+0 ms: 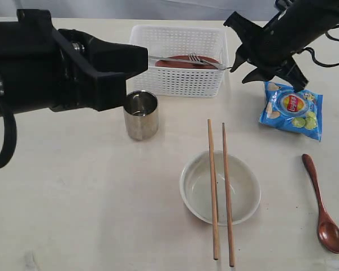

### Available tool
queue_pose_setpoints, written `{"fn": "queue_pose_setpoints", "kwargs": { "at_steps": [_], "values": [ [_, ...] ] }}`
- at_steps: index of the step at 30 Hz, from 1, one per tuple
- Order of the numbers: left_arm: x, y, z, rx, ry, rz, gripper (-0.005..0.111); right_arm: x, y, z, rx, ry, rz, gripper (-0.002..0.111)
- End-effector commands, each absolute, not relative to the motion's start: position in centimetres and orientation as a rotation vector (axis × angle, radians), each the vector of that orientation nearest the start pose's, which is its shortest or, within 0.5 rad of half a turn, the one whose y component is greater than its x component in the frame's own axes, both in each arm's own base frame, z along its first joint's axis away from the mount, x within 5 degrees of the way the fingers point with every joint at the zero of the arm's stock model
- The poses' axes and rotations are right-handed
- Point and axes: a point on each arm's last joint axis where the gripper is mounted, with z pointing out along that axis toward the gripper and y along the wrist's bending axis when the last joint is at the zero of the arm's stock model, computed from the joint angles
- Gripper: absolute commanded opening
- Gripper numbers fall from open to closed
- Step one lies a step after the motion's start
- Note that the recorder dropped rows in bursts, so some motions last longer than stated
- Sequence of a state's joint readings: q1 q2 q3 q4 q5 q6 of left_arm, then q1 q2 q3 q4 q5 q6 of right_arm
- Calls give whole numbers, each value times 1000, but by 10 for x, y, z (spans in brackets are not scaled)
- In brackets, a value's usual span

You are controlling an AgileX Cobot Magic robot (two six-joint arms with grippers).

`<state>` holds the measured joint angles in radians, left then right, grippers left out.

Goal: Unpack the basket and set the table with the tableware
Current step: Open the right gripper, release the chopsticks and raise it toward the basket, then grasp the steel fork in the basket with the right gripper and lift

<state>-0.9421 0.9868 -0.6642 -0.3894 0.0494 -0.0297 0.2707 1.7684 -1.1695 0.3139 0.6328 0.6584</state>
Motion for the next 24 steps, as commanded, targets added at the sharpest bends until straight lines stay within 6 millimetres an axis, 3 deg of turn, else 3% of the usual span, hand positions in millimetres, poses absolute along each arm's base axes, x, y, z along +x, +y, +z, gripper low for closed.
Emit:
{"fn": "queue_pose_setpoints", "kwargs": {
  "at_steps": [1, 9, 15, 24],
  "values": [
    [122, -171, 317, 513, 1900, -952, 0, 347, 115, 212, 889, 2609, 657, 32],
    [122, -171, 317, 513, 1900, -952, 0, 348, 116, 215, 914, 2586, 689, 32],
    [122, -171, 317, 513, 1900, -952, 0, 351, 122, 201, 928, 2614, 681, 32],
    [122, -171, 317, 513, 1900, -952, 0, 353, 121, 199, 927, 2600, 680, 31]
  ]
}}
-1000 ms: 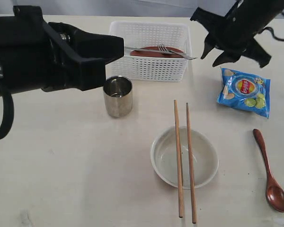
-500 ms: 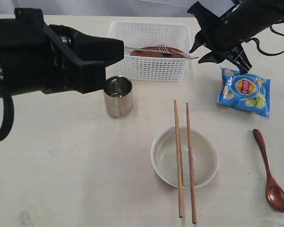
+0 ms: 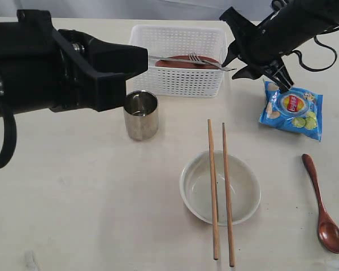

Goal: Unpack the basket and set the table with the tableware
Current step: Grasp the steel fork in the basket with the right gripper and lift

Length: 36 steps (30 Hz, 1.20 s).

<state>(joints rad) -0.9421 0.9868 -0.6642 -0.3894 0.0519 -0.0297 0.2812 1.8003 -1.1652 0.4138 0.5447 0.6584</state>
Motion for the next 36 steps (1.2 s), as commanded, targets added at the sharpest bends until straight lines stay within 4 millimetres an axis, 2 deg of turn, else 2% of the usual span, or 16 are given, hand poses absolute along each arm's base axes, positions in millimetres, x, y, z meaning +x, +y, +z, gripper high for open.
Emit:
{"fn": "queue_pose_setpoints", "kwargs": {
  "at_steps": [1, 4, 10, 12, 23, 36],
  "values": [
    [122, -171, 317, 513, 1900, -952, 0, 353, 122, 196, 933, 2611, 676, 31],
    [122, -171, 317, 513, 1900, -952, 0, 352, 122, 192, 937, 2635, 665, 26],
    [122, -171, 317, 513, 1900, -952, 0, 352, 122, 192, 936, 2633, 665, 6],
    [122, -171, 317, 513, 1900, -952, 0, 352, 122, 192, 936, 2633, 665, 3],
    [122, -171, 317, 513, 1900, -952, 0, 354, 122, 194, 903, 2614, 668, 3],
    [122, -171, 317, 513, 1900, -952, 0, 350, 120, 218, 801, 2558, 694, -1]
  ]
}}
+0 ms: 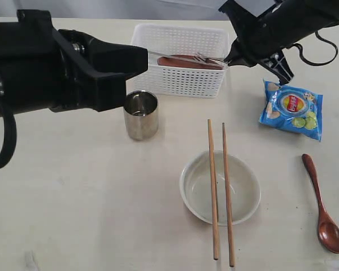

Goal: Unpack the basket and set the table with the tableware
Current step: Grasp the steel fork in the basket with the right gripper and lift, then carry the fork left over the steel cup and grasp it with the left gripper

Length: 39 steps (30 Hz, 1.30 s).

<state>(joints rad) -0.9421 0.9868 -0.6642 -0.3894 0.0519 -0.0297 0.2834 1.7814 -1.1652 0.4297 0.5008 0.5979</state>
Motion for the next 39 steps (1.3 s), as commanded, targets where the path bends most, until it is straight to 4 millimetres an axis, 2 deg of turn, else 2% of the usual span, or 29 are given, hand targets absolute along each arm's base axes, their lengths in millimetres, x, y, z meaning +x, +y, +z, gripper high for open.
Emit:
{"fn": "queue_pose_setpoints", "kwargs": {
  "at_steps": [1, 6, 13, 21, 27, 33, 39],
  "values": [
    [122, -171, 317, 513, 1900, -952, 0, 350, 120, 219, 798, 2554, 696, -1],
    [122, -171, 317, 513, 1900, -952, 0, 349, 120, 223, 768, 2550, 696, -1],
    [122, -171, 317, 513, 1900, -952, 0, 345, 118, 242, 716, 2496, 720, -1],
    [123, -171, 317, 511, 1897, -952, 0, 338, 118, 248, 618, 2542, 705, -1],
    [123, -171, 317, 537, 1885, -932, 0, 330, 119, 265, 546, 2513, 748, -1],
    [123, -171, 317, 586, 1863, -892, 0, 316, 118, 279, 403, 2550, 736, -1],
    [120, -170, 317, 776, 1901, -758, 0, 297, 116, 297, 181, 2588, 718, -1]
  ]
}}
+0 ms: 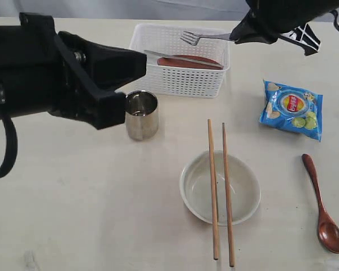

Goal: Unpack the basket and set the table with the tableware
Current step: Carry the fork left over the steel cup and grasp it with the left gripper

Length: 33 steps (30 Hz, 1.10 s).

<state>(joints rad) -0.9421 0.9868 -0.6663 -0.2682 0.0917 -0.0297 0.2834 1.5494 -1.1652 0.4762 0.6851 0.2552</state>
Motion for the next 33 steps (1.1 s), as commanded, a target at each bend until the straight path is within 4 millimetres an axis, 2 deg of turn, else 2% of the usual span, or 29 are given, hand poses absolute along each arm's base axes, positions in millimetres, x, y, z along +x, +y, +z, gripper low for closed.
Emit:
{"fn": "queue_pose_setpoints", "kwargs": {
  "at_steps": [1, 6, 11, 14, 19, 24, 33],
  "values": [
    [120, -170, 319, 804, 1898, -732, 0, 294, 115, 300, 162, 2586, 717, -1],
    [124, -166, 341, 949, 1838, -539, 0, 277, 114, 316, 24, 2586, 724, -1],
    [133, -159, 368, 942, 1777, -370, 0, 264, 115, 324, -114, 2605, 763, -1],
    [138, -153, 375, 916, 1755, -272, 0, 257, 118, 327, -184, 2617, 812, -1],
    [139, -150, 372, 936, 1790, -209, 0, 248, 123, 331, -318, 2620, 912, -1],
    [141, -148, 360, 1102, 1818, -58, 0, 239, 130, 329, -471, 2650, 941, -1],
    [140, -158, 348, 1302, 1803, -38, 0, 223, 163, 323, -689, 2652, 961, -1]
  ]
}}
